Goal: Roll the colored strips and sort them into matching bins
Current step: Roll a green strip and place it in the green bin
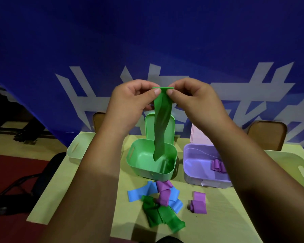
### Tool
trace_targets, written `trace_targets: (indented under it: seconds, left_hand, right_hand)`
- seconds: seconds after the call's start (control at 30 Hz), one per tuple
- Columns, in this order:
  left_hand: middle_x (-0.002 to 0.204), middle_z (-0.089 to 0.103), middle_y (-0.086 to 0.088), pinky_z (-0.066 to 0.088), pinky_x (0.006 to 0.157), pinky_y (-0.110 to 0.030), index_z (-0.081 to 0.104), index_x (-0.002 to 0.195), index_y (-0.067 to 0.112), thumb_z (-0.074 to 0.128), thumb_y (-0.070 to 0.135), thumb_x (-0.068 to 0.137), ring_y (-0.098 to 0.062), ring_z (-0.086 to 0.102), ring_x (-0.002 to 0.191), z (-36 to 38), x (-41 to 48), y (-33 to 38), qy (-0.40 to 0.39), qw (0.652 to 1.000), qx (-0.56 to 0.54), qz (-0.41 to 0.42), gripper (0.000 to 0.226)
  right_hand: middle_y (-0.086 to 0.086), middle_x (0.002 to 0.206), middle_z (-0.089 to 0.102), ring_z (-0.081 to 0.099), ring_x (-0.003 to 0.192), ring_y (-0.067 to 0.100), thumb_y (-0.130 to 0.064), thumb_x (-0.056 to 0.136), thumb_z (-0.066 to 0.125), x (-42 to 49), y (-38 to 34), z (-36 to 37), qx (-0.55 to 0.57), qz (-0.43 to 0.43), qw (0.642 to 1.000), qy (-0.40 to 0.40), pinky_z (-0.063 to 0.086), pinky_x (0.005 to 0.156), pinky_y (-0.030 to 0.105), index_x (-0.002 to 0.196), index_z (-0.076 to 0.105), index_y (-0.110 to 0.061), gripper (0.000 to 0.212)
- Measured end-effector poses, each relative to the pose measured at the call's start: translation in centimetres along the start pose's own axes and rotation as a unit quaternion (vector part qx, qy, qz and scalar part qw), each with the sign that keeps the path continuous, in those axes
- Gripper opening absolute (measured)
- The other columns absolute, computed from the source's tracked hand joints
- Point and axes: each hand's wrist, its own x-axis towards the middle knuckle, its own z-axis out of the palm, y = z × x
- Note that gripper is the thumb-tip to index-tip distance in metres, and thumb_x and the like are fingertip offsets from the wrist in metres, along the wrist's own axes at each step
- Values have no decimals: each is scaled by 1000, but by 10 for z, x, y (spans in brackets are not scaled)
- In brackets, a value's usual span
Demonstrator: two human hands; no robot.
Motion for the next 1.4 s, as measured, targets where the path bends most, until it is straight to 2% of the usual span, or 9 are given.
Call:
trace_targets:
  seconds: [0.23,0.37,0.47,0.63,0.83,0.93,1.07,1.27,1.4]
  left_hand:
    - [98,83,-8,67,83,-39,80,112,12,76,15,101,-26,81,93,-2,-7,9,-7,1000,-18,4,12]
    - [99,82,-6,66,79,-33,78,114,14,74,19,102,-23,80,93,0,-12,12,-3,1000,-4,11,14]
    - [100,80,-7,67,80,-36,76,117,16,73,24,104,-24,79,93,2,-15,12,-1,1000,0,20,16]
    - [93,81,0,62,75,-26,79,112,15,73,21,104,-13,78,86,8,-18,11,9,1000,9,20,12]
    - [98,81,-1,67,84,-36,80,110,18,75,19,101,-18,79,94,8,-17,10,19,999,25,10,10]
    - [98,80,0,67,87,-41,80,109,21,75,22,101,-19,79,96,7,-20,11,19,999,32,7,9]
    - [98,80,-2,67,86,-40,80,108,19,76,18,100,-20,79,95,6,-22,13,7,999,31,15,9]
    - [97,81,0,67,87,-37,82,108,20,78,17,98,-18,78,95,0,-23,14,-1,999,35,12,11]
    - [93,79,-7,67,90,-47,83,106,19,81,14,95,-30,78,95,1,-23,12,1,1000,10,-6,12]
  right_hand:
    - [-3,94,78,76,94,18,-27,103,71,0,-2,2,17,-21,1000,8,63,89,53,103,76,-26,5]
    - [0,92,78,76,90,20,-26,104,70,-3,-3,3,21,-21,1000,9,64,85,53,103,76,-25,6]
    - [1,90,78,75,87,21,-27,104,70,-6,-2,3,18,-18,1000,8,63,84,54,102,76,-26,6]
    - [0,88,77,75,84,19,-25,103,71,-8,-2,2,14,-9,1000,18,64,80,48,102,77,-24,6]
    - [6,88,77,76,85,21,-22,100,76,-10,-3,2,44,0,999,-1,64,84,50,106,78,-22,6]
    - [10,90,77,75,88,29,-29,98,78,-12,-5,1,44,-5,999,-5,63,83,52,105,79,-20,11]
    - [5,91,79,76,88,29,-30,101,75,-12,-4,2,51,9,999,1,64,83,53,103,79,-21,10]
    - [11,91,78,73,93,42,-26,99,76,-12,-1,6,92,29,995,1,62,87,62,99,80,-21,6]
    - [12,94,78,74,98,42,-24,97,77,-11,1,9,120,46,992,4,61,91,62,98,81,-22,5]
